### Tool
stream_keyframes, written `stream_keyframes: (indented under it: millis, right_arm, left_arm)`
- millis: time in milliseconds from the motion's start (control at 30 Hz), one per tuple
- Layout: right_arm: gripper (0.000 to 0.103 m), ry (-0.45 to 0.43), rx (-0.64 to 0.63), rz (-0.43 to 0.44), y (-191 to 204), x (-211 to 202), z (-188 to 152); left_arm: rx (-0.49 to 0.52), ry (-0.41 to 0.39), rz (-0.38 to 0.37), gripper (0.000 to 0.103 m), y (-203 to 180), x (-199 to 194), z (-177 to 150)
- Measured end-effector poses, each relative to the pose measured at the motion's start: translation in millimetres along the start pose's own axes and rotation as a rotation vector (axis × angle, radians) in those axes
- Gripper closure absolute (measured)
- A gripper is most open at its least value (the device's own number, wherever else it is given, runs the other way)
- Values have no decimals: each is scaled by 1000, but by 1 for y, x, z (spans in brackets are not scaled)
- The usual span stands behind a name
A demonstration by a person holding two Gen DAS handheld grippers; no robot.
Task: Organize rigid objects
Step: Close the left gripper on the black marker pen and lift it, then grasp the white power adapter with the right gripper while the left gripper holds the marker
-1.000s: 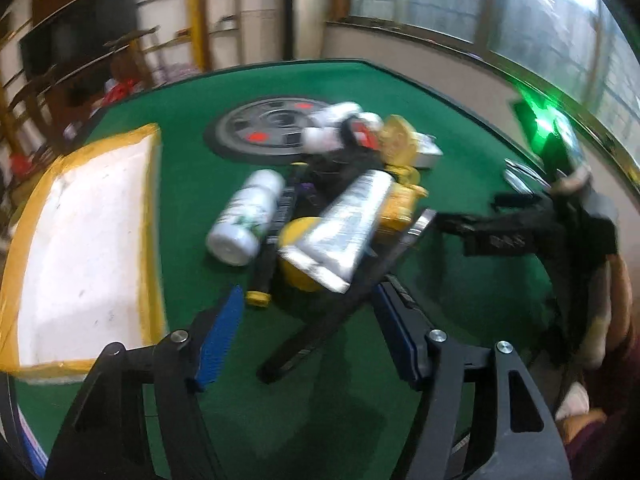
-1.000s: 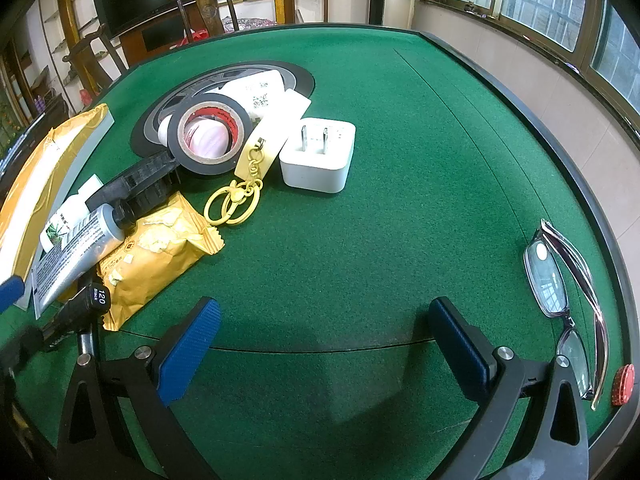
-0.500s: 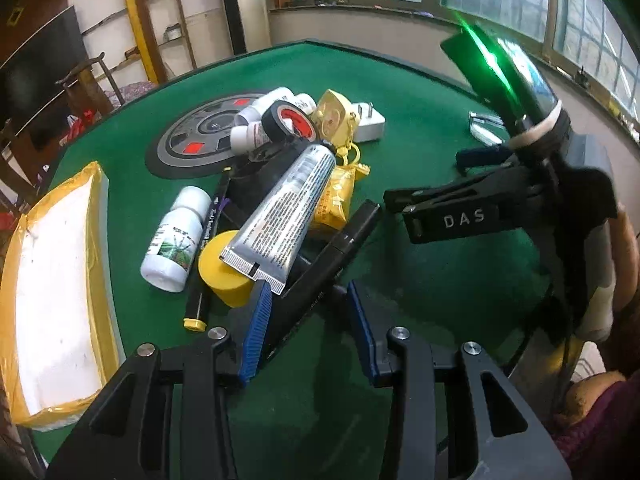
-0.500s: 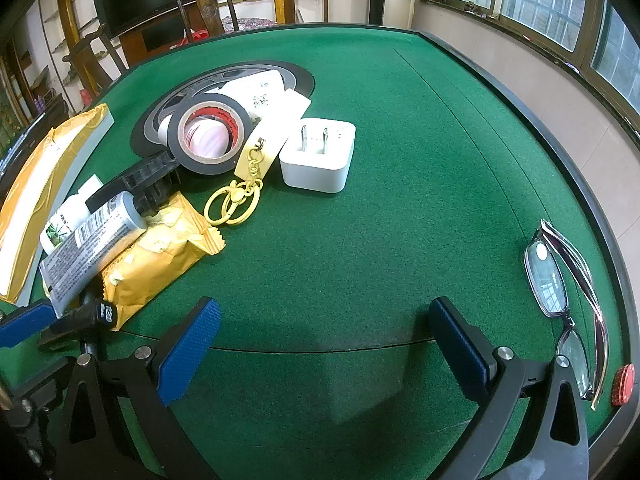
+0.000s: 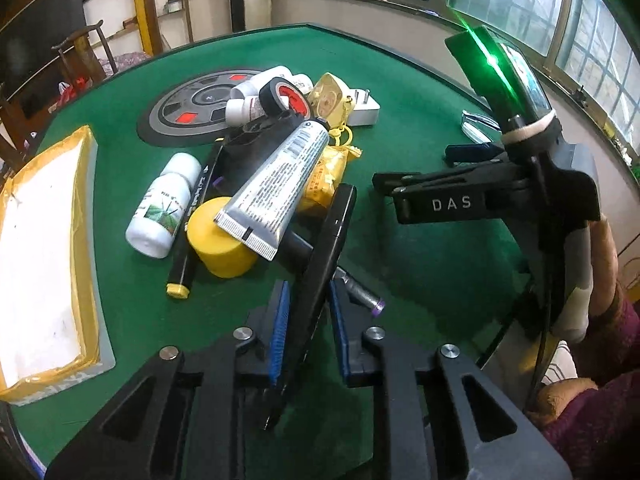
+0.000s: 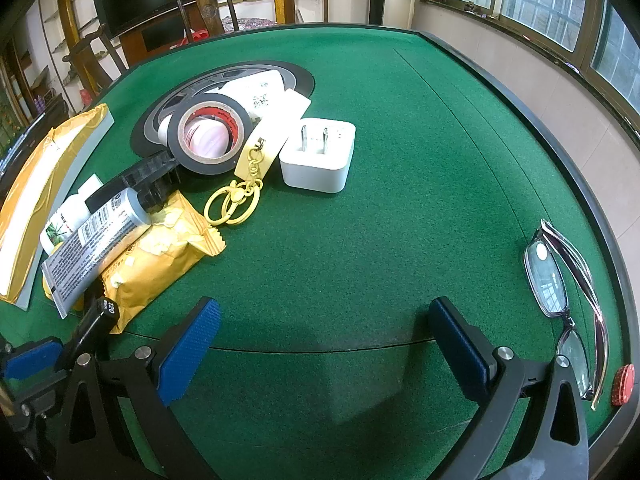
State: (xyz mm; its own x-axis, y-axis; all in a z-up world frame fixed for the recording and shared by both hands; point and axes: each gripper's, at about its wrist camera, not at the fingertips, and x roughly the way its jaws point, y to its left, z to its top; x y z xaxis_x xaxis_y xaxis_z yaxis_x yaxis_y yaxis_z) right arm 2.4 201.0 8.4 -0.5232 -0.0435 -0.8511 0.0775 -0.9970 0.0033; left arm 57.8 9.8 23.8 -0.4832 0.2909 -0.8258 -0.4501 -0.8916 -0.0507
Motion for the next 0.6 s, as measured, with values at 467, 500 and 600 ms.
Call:
stream_keyframes:
  millis: [467, 500, 600]
  right_arm:
    - [1, 0, 0, 0, 0, 0, 0]
    - [1, 0, 0, 0, 0, 0, 0]
    - [1, 0, 0, 0, 0, 1, 1]
  left_arm:
    - [-145, -79, -87, 89, 25, -1, -10]
    - [-157, -92, -82, 90, 28, -4, -12]
    - [-190, -140, -86, 90, 35, -14, -18]
